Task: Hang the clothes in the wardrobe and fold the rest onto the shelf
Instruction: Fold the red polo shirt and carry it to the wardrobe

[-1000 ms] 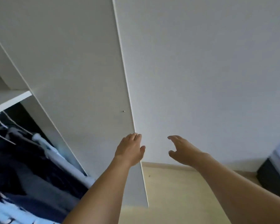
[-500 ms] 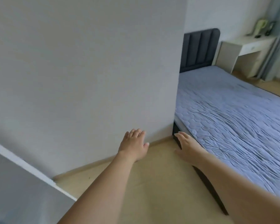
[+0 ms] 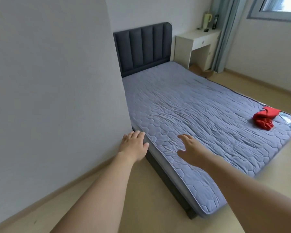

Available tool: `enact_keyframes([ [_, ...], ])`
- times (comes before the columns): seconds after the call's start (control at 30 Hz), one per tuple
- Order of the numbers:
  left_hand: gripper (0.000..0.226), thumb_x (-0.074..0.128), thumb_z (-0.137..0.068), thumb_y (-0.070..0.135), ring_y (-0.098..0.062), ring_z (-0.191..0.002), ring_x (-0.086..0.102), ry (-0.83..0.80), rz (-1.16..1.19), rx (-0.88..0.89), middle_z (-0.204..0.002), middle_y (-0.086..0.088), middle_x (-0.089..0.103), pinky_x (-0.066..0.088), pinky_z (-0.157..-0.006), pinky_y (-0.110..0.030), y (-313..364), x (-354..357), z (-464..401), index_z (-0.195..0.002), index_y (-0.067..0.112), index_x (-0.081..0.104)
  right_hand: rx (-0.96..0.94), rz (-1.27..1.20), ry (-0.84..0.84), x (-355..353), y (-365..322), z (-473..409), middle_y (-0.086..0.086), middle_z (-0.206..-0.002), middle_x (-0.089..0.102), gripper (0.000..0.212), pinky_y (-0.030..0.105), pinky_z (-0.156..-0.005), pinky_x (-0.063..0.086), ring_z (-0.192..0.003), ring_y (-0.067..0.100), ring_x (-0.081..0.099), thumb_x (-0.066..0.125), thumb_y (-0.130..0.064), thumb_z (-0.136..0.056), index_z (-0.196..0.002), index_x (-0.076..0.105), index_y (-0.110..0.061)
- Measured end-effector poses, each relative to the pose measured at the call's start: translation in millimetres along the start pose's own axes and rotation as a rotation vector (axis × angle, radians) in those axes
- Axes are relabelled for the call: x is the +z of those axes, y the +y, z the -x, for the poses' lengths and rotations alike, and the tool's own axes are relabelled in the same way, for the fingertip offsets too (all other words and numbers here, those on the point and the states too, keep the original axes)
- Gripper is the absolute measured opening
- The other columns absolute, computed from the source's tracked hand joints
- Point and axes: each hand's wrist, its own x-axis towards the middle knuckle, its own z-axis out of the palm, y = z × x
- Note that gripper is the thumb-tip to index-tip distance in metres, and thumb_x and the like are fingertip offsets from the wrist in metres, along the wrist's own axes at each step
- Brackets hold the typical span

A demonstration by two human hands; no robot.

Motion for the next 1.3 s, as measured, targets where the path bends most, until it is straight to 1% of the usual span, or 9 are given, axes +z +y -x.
enact_keyframes([
  [0.1,0.055,0.035,-0.099,0.040,-0.022,-0.142,0.022,0.002,0.035,0.042,-0.155,-0.005,0.027,0.015,-0.117,-0.039,57,1,-52,-0.148,0.015,0.028,0.042,0.005,0.004,-34,54,-18,-0.001,-0.153,0.026,0.063,0.028,-0.103,0.034,-0.133,0.021,0.037,0.053,-0.025,-0.093,-0.149,0.024,-0.016],
  [0.23,0.058,0.034,-0.099,0.042,-0.023,-0.144,0.019,-0.062,0.014,0.117,-0.157,-0.005,0.024,0.014,-0.118,-0.042,137,7,-101,-0.150,0.016,0.024,0.077,-0.017,0.019,-66,132,-29,-0.001,-0.152,0.027,0.064,0.027,-0.103,0.035,-0.132,0.021,0.039,0.055,-0.026,-0.091,-0.148,0.027,-0.015],
  [0.3,0.058,0.033,-0.100,0.041,-0.023,-0.144,0.018,-0.097,0.016,0.112,-0.157,-0.005,0.022,0.012,-0.119,-0.042,171,14,-118,-0.150,0.015,0.022,0.089,-0.019,0.013,-78,170,-30,-0.001,-0.152,0.028,0.063,0.028,-0.103,0.035,-0.133,0.021,0.038,0.055,-0.026,-0.091,-0.148,0.028,-0.015],
  [0.47,0.058,0.033,-0.100,0.041,-0.022,-0.144,0.018,-0.126,0.023,0.114,-0.157,-0.003,0.021,0.011,-0.118,-0.042,287,35,-164,-0.151,0.016,0.020,0.095,-0.009,-0.040,-123,295,-24,0.001,-0.155,0.023,0.063,0.028,-0.105,0.032,-0.136,0.022,0.033,0.052,-0.027,-0.094,-0.149,0.024,-0.015],
  [0.53,0.058,0.033,-0.100,0.040,-0.022,-0.143,0.020,-0.117,0.038,0.120,-0.157,-0.003,0.022,0.012,-0.118,-0.041,342,41,-180,-0.150,0.015,0.021,0.119,0.004,-0.011,-150,352,-19,0.001,-0.154,0.025,0.062,0.028,-0.105,0.033,-0.136,0.022,0.035,0.052,-0.026,-0.094,-0.148,0.026,-0.015],
  [0.73,0.058,0.033,-0.100,0.041,-0.022,-0.145,0.017,-0.165,0.058,0.162,-0.158,-0.003,0.020,0.010,-0.119,-0.042,473,45,-234,-0.151,0.017,0.020,0.193,0.003,0.030,-221,483,-15,0.004,-0.151,0.031,0.060,0.028,-0.104,0.034,-0.133,0.024,0.039,0.055,-0.024,-0.091,-0.146,0.031,-0.013],
  [0.9,0.057,0.033,-0.100,0.039,-0.022,-0.144,0.019,-0.163,0.059,0.153,-0.157,-0.003,0.022,0.010,-0.119,-0.042,543,47,-293,-0.151,0.017,0.021,0.187,-0.031,0.013,-251,563,-47,0.004,-0.152,0.030,0.060,0.027,-0.107,0.031,-0.136,0.022,0.035,0.056,-0.023,-0.091,-0.145,0.032,-0.013],
  [1.13,0.055,0.032,-0.100,0.037,-0.022,-0.143,0.020,-0.253,0.082,0.087,-0.157,-0.003,0.023,0.012,-0.118,-0.040,612,89,-417,-0.150,0.015,0.023,0.200,-0.031,-0.055,-290,674,-142,0.003,-0.152,0.028,0.060,0.027,-0.106,0.031,-0.136,0.020,0.034,0.054,-0.023,-0.091,-0.146,0.031,-0.014],
  [1.3,0.054,0.033,-0.100,0.036,-0.024,-0.142,0.023,-0.260,0.139,0.102,-0.155,-0.005,0.025,0.015,-0.117,-0.038,672,85,-508,-0.149,0.015,0.024,0.219,-0.026,-0.063,-340,741,-201,0.004,-0.151,0.030,0.060,0.026,-0.108,0.029,-0.136,0.021,0.034,0.055,-0.021,-0.090,-0.145,0.033,-0.012],
])
